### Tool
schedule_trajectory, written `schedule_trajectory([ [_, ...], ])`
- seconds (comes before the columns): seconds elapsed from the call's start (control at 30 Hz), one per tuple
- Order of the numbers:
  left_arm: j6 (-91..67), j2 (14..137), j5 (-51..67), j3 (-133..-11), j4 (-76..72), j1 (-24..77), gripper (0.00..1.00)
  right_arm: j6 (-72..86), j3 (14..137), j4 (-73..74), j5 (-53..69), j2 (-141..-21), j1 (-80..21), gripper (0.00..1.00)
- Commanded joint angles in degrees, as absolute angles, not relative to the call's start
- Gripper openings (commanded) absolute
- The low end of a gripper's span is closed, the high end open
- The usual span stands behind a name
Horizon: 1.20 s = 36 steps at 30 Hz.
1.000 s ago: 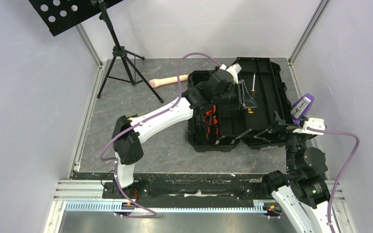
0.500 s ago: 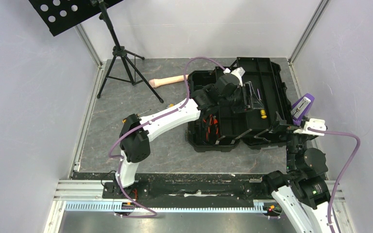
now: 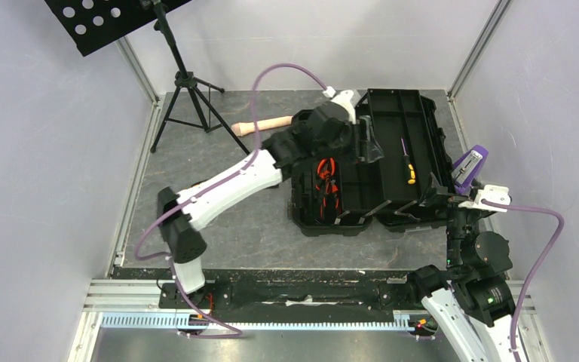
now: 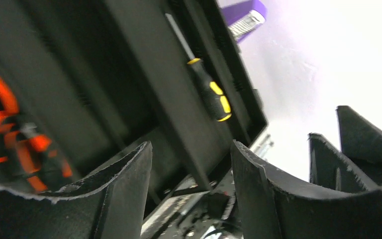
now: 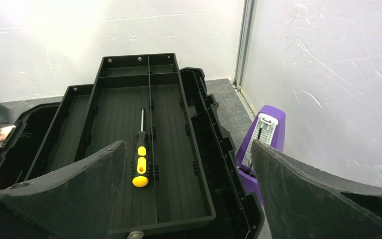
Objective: Pack the tool kit
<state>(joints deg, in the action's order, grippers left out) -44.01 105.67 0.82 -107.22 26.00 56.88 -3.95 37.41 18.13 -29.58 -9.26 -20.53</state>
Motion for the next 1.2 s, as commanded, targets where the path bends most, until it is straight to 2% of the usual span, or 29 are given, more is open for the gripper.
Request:
schedule_trajectory([
  [0.0, -30.4, 95.5, -8.4, -102.1, 34.4, 52.7, 0.66, -4.0, 39.2, 17.3, -30.3, -9.5, -20.9, 0.98],
  [0.3, -18.2, 84.4, -12.7, -83.8, 43.1, 35.0, 0.71, -4.3, 39.1, 16.5, -29.9, -10.2, -20.9, 0.98],
  [0.57, -10.7, 86.1, -20.9, -70.8, 40.1, 20.7, 0.79, -3.8, 38.9, 16.2, -29.2, -10.8, -20.9, 0.98],
  [0.83, -9.0, 94.7, -14.5, -71.6, 36.5, 8.4, 0.86, -3.9, 39.0, 16.1, -28.8, -11.5, -20.9, 0.98],
  [1.17, -10.1, 104.3, -2.8, -73.5, 36.3, 0.1, 0.87, -4.2, 39.7, 15.6, -28.7, -12.2, -20.9, 0.98],
])
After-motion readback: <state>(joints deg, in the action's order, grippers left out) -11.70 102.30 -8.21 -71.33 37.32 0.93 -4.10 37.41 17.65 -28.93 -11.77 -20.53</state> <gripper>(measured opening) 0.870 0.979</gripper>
